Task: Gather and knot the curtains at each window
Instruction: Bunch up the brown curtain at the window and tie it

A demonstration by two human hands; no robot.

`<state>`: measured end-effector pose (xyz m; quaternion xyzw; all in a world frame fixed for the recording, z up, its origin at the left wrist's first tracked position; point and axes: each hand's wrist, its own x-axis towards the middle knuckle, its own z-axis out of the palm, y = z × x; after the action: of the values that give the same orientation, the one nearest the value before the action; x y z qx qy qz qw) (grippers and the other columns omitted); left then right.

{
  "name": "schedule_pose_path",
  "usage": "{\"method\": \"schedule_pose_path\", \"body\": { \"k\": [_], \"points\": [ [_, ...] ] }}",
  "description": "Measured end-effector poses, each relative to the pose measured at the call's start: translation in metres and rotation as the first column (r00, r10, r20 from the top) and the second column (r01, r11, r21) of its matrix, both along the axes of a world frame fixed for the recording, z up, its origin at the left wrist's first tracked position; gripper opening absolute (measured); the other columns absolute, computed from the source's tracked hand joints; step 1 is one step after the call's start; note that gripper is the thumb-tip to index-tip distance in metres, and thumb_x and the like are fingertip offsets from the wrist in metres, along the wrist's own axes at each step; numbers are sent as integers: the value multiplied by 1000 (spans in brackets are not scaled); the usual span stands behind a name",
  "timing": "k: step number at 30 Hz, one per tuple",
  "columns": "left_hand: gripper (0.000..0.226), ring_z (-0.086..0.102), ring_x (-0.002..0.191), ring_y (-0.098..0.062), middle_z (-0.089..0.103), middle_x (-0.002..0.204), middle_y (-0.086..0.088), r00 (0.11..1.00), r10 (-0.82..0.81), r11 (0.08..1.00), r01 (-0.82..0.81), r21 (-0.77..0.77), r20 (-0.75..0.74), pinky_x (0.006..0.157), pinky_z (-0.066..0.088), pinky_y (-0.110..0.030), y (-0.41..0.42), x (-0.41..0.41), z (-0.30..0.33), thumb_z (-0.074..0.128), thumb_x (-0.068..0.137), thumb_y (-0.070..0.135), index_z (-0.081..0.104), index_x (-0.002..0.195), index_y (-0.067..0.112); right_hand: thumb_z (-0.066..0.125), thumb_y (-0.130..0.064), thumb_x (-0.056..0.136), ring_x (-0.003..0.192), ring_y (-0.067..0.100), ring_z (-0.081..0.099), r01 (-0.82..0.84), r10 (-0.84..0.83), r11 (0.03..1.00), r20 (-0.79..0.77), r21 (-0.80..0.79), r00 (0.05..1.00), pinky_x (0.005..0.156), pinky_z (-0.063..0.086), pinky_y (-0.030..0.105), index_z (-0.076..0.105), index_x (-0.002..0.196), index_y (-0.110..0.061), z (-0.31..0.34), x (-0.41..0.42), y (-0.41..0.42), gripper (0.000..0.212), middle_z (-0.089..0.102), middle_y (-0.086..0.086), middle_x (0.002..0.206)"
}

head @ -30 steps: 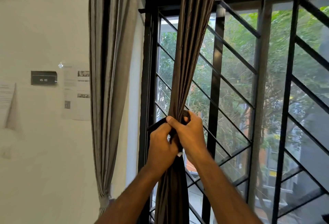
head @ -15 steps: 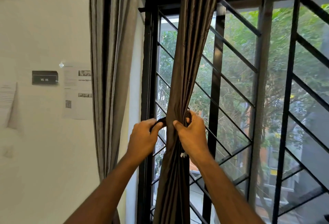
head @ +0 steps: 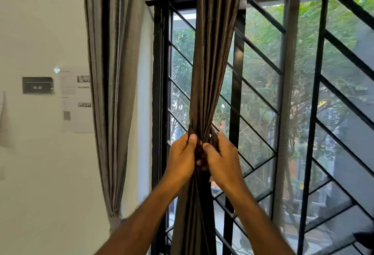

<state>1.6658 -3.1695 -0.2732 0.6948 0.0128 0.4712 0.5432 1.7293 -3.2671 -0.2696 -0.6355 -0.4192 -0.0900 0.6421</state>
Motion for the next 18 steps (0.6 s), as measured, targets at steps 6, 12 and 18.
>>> {"method": "schedule_pose_path", "body": {
  "k": [6,12,18],
  "points": [
    [34,60,57,4,62,60,14,990,141,970,-140,198,11,52,45,-12,-16,-3,-8,44,107,9,56,76,16,44,-22,108,72,21,65,-366,411,912,-417,188,811,66,56,31,60,79,-9,-7,9,-7,35,67,8,72],
    [34,62,78,-12,63,85,1,948,306,848,-314,427,90,68,53,-38,-3,10,-26,41,104,37,64,95,13,45,-39,103,106,22,66,-501,647,762,-520,410,558,99,53,42,64,100,-12,-8,7,-7,33,67,12,106],
    [63,44,108,-12,46,115,9,806,586,580,-347,737,-81,88,44,-47,8,-4,-21,10,100,57,63,114,25,49,-36,102,112,23,71,-534,710,701,-533,473,460,94,56,45,65,113,-12,-18,6,2,31,72,12,121]
  ]
}}
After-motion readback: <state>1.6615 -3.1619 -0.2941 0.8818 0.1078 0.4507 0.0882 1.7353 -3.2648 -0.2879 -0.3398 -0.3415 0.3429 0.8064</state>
